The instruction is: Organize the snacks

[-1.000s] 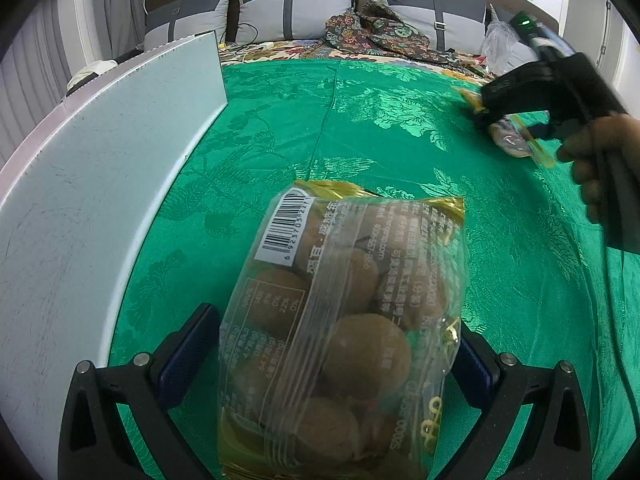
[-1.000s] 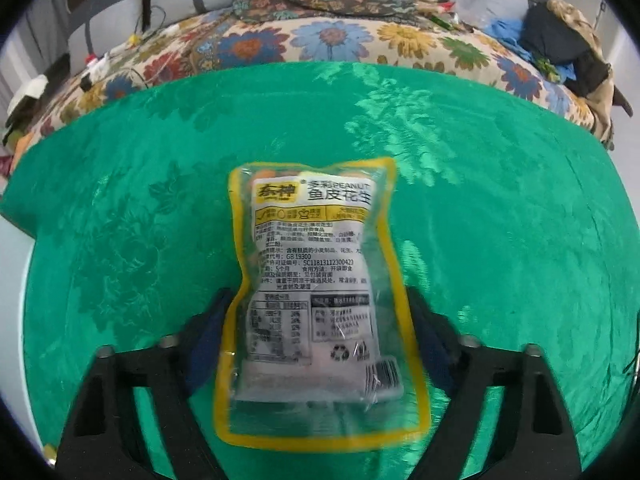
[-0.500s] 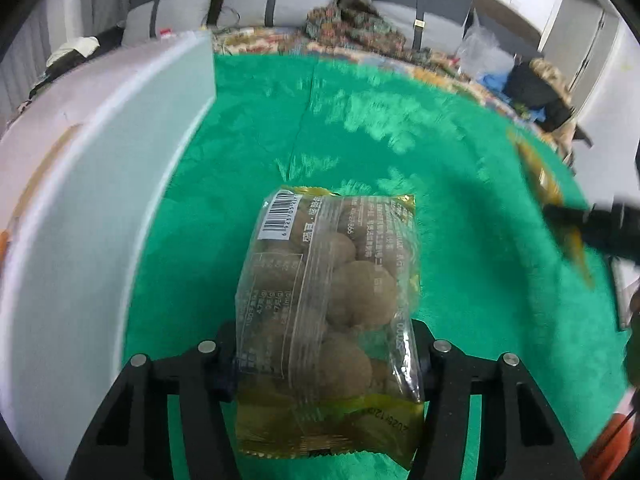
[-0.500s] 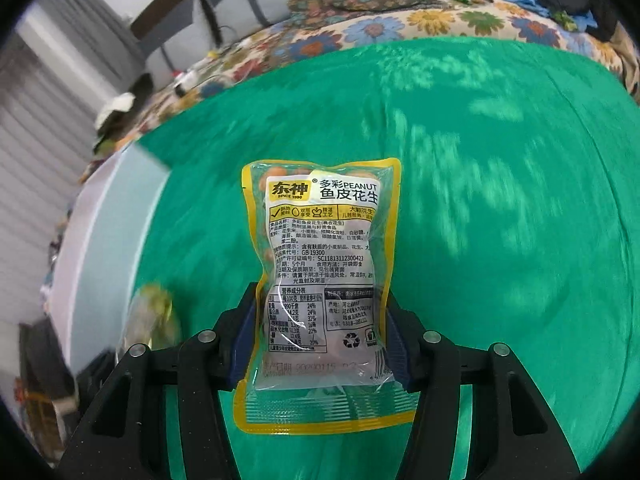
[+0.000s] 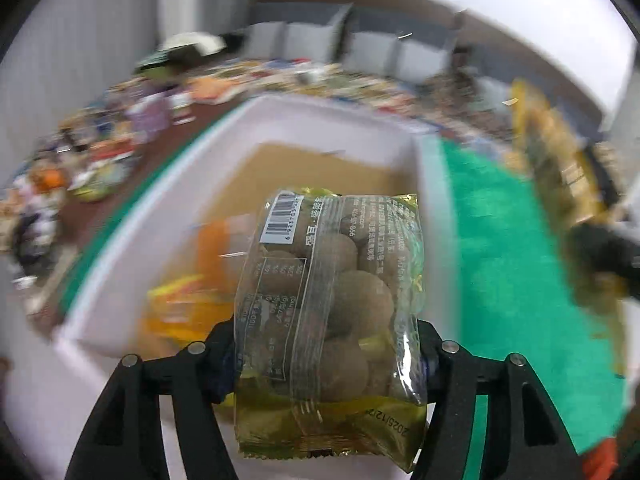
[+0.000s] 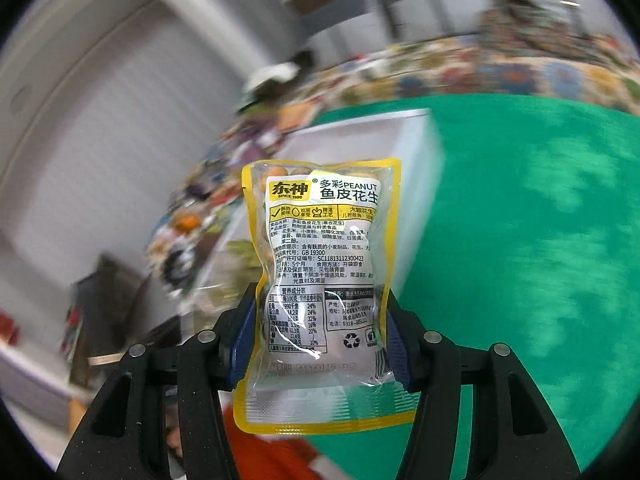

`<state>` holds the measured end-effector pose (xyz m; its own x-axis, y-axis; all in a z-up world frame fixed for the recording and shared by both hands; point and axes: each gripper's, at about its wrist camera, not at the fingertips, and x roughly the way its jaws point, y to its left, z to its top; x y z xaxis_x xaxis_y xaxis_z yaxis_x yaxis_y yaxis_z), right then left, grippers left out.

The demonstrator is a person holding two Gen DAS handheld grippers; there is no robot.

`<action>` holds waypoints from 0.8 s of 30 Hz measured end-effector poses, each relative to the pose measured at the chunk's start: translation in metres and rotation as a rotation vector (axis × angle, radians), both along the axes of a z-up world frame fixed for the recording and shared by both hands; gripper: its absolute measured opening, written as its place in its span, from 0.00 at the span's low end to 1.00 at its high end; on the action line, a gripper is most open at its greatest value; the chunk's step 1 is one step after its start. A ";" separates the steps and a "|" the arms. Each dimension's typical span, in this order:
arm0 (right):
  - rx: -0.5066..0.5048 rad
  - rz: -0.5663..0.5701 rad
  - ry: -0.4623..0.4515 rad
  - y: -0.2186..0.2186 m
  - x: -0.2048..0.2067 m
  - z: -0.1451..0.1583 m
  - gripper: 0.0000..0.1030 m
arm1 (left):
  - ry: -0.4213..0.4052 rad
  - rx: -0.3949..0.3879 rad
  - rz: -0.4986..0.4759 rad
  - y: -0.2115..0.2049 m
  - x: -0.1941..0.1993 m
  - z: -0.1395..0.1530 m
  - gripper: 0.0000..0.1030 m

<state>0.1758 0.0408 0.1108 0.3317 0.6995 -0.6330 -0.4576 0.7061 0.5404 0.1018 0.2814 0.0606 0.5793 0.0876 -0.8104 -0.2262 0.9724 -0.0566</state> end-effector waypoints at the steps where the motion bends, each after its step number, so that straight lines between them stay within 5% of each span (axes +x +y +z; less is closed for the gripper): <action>1: -0.004 0.018 -0.009 0.016 -0.003 -0.002 0.61 | 0.030 0.047 0.029 0.014 -0.001 -0.009 0.67; 3: -0.016 0.061 -0.021 0.058 -0.007 -0.011 0.71 | 0.060 0.108 0.067 0.035 -0.007 -0.021 0.72; 6: -0.082 0.107 0.021 0.097 -0.005 -0.037 0.73 | 0.055 0.157 0.112 0.051 -0.024 -0.026 0.86; 11: -0.175 0.081 -0.107 0.093 -0.024 -0.035 0.73 | -0.006 0.294 0.150 0.044 -0.047 -0.007 0.94; 17: -0.309 0.007 -0.346 0.075 -0.053 -0.002 0.82 | -0.097 0.231 0.216 0.043 -0.057 0.024 0.99; 24: -0.374 0.006 -0.302 0.077 -0.070 0.005 0.82 | -0.062 0.224 0.180 0.028 -0.063 0.045 0.99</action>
<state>0.1054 0.1180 0.1157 0.5365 0.4447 -0.7172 -0.5593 0.8238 0.0924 0.0384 0.3090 0.1058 0.5860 0.3664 -0.7227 -0.3990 0.9068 0.1361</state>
